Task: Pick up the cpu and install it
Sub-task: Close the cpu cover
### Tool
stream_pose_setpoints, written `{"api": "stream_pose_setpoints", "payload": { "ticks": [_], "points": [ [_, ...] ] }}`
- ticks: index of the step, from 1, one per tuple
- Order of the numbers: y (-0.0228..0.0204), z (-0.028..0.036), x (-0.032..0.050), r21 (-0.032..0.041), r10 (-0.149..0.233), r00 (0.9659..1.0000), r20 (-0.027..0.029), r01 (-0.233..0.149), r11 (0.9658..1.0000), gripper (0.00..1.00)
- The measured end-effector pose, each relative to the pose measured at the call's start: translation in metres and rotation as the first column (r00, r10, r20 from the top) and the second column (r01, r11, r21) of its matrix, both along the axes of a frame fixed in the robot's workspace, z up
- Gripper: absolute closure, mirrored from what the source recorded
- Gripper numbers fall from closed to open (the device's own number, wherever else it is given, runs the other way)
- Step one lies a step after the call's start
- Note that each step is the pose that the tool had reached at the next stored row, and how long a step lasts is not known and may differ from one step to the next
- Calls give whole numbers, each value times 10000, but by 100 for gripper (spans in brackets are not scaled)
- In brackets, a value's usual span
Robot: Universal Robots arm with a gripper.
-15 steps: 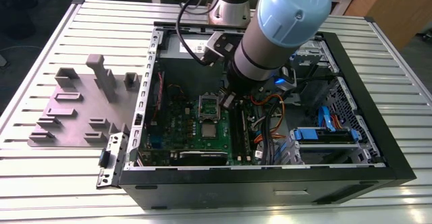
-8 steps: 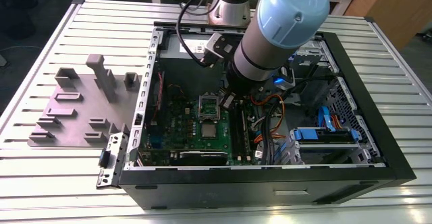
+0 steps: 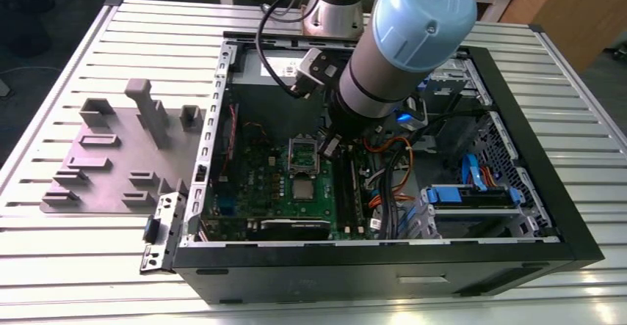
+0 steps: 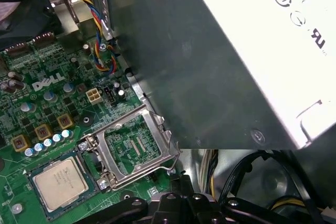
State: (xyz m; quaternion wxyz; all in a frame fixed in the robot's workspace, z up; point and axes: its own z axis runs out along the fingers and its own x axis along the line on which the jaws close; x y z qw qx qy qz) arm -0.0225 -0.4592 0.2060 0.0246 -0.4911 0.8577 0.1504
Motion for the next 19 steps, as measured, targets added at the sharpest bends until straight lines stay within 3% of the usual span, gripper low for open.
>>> {"api": "stream_pose_setpoints", "payload": {
  "ticks": [10, 11, 12, 19],
  "points": [
    [19, -17, 8, 9, 1, 10000, 0, -1, 10000, 89],
    [26, -47, 7, 108, -1, 10000, 0, 1, 9999, 89],
    [28, -56, 7, 131, 0, 10000, 0, 0, 9999, 89],
    [33, -89, -19, 194, 0, 10000, 0, 0, 9998, 89]
  ]
}}
